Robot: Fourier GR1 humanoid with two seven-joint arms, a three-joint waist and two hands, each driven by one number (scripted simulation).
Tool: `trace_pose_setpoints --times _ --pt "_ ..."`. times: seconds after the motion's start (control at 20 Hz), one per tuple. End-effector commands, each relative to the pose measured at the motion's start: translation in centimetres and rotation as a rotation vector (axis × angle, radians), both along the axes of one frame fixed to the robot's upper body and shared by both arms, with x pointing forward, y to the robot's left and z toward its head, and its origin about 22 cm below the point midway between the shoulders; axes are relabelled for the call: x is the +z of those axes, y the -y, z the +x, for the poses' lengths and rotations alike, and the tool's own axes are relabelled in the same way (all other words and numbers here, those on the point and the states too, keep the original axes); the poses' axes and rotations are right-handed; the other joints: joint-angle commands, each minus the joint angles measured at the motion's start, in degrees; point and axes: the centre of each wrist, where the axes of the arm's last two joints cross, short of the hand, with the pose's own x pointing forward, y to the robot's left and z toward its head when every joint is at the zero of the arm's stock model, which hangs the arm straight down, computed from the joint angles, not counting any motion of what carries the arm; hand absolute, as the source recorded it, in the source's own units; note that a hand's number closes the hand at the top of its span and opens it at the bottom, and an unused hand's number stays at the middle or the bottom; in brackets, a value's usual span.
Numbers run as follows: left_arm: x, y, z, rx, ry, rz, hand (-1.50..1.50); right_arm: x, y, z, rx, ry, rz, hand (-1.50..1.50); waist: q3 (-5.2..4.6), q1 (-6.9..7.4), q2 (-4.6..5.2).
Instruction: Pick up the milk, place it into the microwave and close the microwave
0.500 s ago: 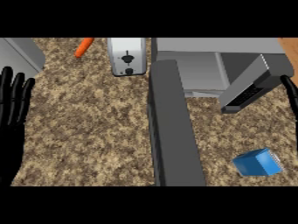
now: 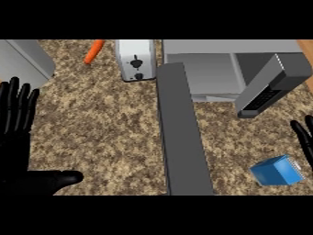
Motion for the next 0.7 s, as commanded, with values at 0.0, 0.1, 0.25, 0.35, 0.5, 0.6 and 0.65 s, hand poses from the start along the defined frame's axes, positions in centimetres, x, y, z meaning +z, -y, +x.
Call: trace_pose_setpoints --times 0.0,0.1,0.25,0.35,0.5,0.6,0.65 --pt "-0.4 -1.7 -1.5 0.013 -0.047 -0.048 -1.50 -0.3 0.2 -3.3 0.098 -0.056 0.078 -1.50 0.29 0.57 -0.07" --pt "-0.2 -1.0 -1.1 0.009 -0.046 -0.049 -1.50 -0.3 -1.1 -3.7 0.114 -0.046 0.085 -1.50 0.28 0.81 0.08" --pt "-0.7 -0.4 -3.2 0.000 -0.066 -0.054 -1.50 -0.3 0.0 -6.2 0.095 -0.061 0.095 -1.50 0.30 0.74 0.03" --pt "-2.4 -0.6 -5.2 0.003 -0.065 -0.043 -1.50 -0.4 -0.5 -6.1 0.062 -0.057 0.072 -1.50 0.27 0.98 0.05" --pt "-4.6 0.1 -4.6 0.000 -0.052 -0.050 -1.50 -1.5 0.6 -5.8 -0.024 -0.035 0.052 -1.50 0.26 0.88 0.12" --pt "-2.7 -1.2 -5.3 0.004 -0.035 -0.047 -1.50 -2.9 1.2 -7.9 -0.034 -0.055 0.032 -1.50 0.29 0.59 0.01" --pt "-2.9 -1.3 -7.7 -0.006 -0.048 -0.052 -1.50 -3.4 1.4 -6.8 -0.111 -0.049 -0.003 -1.50 0.27 1.16 -0.05"
